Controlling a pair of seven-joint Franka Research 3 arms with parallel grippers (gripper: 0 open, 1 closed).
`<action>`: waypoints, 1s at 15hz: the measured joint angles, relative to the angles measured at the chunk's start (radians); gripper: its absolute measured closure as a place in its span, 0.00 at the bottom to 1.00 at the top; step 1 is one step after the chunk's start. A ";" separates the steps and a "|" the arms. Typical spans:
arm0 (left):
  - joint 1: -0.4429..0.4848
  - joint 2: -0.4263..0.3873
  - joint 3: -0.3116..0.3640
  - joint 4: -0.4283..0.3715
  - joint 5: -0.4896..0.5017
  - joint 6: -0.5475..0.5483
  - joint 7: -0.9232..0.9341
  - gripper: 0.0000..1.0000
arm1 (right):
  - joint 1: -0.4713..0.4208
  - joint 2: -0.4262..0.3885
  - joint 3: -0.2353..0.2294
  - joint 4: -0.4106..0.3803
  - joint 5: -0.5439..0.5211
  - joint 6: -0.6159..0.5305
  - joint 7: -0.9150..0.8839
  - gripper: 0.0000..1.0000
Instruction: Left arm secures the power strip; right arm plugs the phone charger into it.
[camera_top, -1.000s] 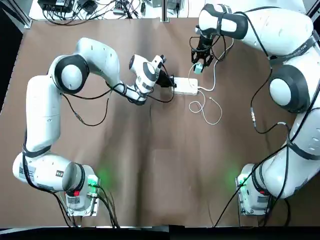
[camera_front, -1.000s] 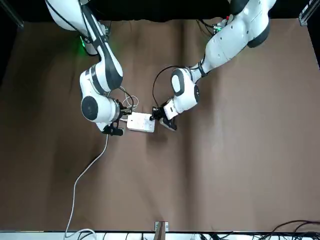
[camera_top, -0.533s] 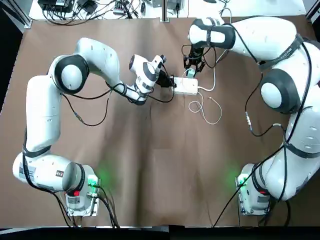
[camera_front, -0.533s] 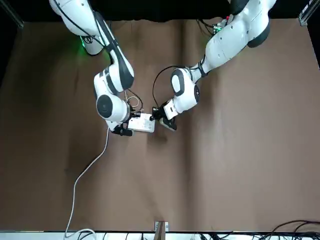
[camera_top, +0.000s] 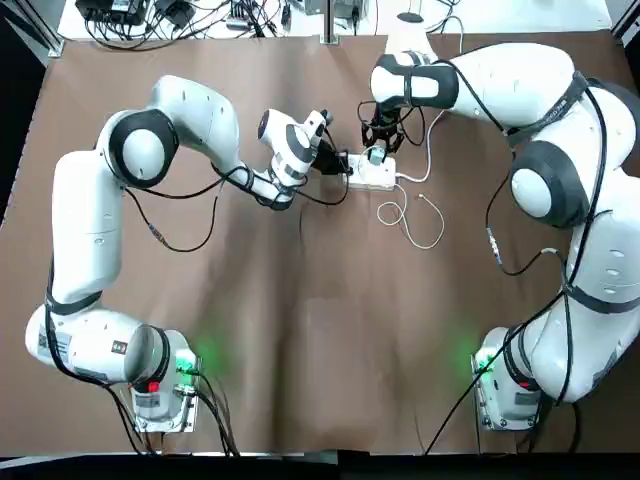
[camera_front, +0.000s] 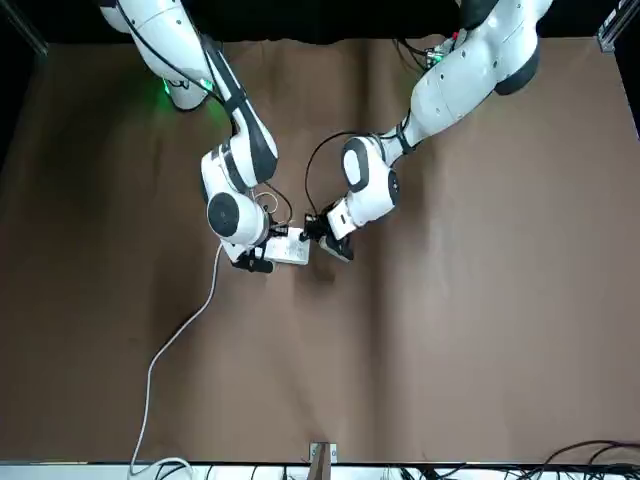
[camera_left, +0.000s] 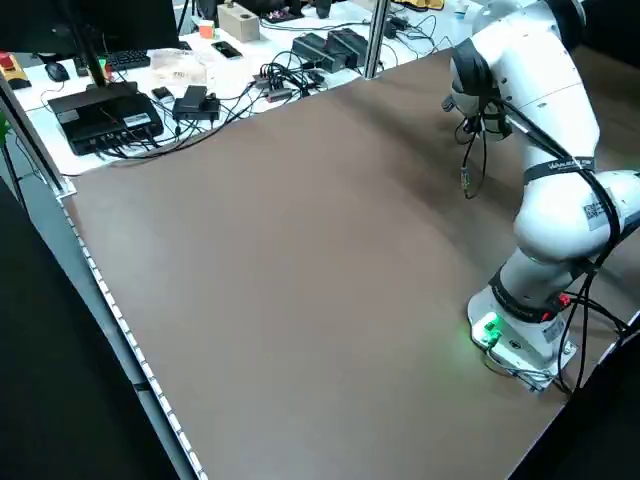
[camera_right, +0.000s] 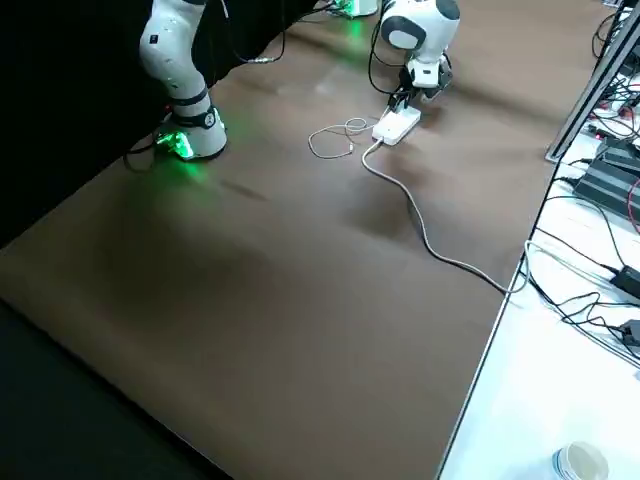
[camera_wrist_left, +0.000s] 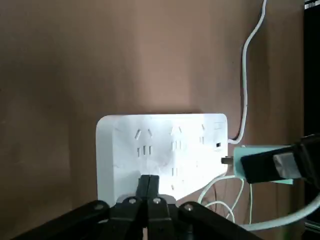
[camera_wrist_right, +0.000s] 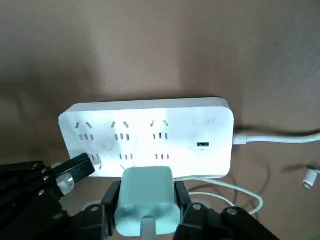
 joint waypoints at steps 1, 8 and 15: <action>0.000 0.000 0.000 0.000 0.000 0.000 0.000 0.99 | 0.001 0.005 0.000 0.000 0.000 0.004 0.000 0.52; 0.000 0.000 0.000 0.000 0.000 0.000 0.000 0.99 | 0.004 0.015 -0.003 -0.002 -0.005 0.006 0.002 0.52; 0.000 0.000 0.000 0.000 0.000 0.000 0.000 0.99 | 0.004 0.038 -0.009 -0.006 -0.024 0.008 0.013 0.52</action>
